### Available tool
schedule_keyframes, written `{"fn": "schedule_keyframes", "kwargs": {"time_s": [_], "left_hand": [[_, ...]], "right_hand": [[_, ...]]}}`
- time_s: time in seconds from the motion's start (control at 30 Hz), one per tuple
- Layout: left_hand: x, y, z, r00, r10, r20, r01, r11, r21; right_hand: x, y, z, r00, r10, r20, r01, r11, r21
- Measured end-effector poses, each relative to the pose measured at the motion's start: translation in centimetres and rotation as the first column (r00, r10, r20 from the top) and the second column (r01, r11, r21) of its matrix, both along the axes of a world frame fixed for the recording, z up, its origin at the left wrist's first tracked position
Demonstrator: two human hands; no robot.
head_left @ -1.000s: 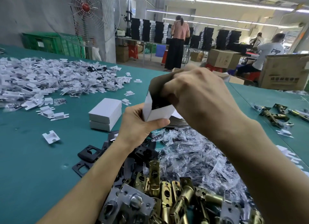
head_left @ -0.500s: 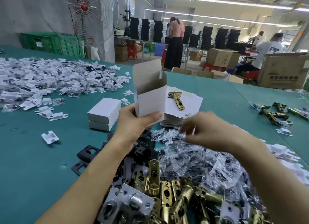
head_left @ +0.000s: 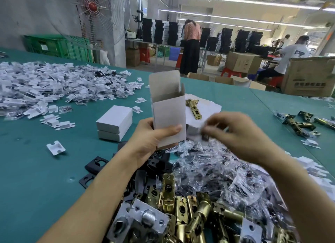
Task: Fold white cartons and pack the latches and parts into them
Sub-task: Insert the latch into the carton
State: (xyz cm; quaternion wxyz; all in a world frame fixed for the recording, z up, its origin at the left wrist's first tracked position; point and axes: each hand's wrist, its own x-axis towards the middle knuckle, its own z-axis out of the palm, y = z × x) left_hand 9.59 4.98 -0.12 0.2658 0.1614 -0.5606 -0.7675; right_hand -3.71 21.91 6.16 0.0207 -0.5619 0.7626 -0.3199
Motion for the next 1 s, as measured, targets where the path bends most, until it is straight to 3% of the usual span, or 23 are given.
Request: {"fn": "schedule_keyframes", "kwargs": {"time_s": [0.1,0.17,0.3,0.47,0.7,0.8,0.9,1.0], "left_hand": [[0.0,0.2,-0.3,0.995,0.031,0.097,-0.018,0.992,-0.127],[0.0,0.3,-0.4,0.994,0.019,0.110,0.003,0.981,-0.191],[0.1,0.5,-0.3,0.995,-0.045,0.084,0.064,0.966,-0.249],[0.2,0.6,-0.2,0.994,-0.059,0.093,0.082,0.959,-0.272],[0.2,0.6,-0.2,0.993,-0.056,0.100,0.083,0.954,-0.288],[0.2,0.8,-0.3,0.992,-0.082,0.091,0.105,0.951,-0.292],[0.2,0.8,-0.4,0.991,-0.076,0.110,0.106,0.949,-0.296],[0.3,0.8,-0.4,0.988,-0.080,0.128,0.116,0.945,-0.306]], "right_hand": [[1.2,0.1,2.7,0.987,0.091,0.135,-0.027,0.910,-0.414],[1.7,-0.4,3.7,0.992,0.089,0.085,-0.038,0.877,-0.480],[2.1,-2.0,4.0,0.979,-0.045,-0.199,-0.037,0.919,-0.392],[1.9,-3.1,3.1,0.920,-0.031,-0.391,-0.065,0.971,-0.231],[1.4,-2.7,3.1,0.964,0.091,-0.248,-0.133,0.978,-0.158],[1.5,-2.6,3.9,0.950,0.112,-0.291,-0.111,0.994,0.020],[1.7,-2.1,4.1,0.965,0.109,-0.239,-0.065,0.980,0.186],[2.2,-1.6,3.7,0.938,0.076,-0.337,0.016,0.965,0.262]]}}
